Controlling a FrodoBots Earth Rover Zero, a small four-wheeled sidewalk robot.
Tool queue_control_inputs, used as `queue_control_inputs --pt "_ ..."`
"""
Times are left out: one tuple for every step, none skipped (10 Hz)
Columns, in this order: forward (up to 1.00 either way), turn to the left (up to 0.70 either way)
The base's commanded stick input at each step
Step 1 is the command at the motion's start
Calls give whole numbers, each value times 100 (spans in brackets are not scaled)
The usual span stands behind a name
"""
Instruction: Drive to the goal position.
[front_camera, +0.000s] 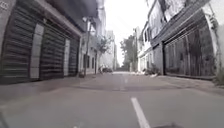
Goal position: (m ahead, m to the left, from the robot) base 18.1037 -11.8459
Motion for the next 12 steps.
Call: queue_control_inputs --pt "85 -34" --pt "85 -34" --pt "85 -34" --pt "85 -34" --pt "85 -33" --pt "85 -21" --pt "85 -16" --pt "85 -15" --pt "85 -7" --pt "85 -2" --pt "85 -1" --pt "85 0"
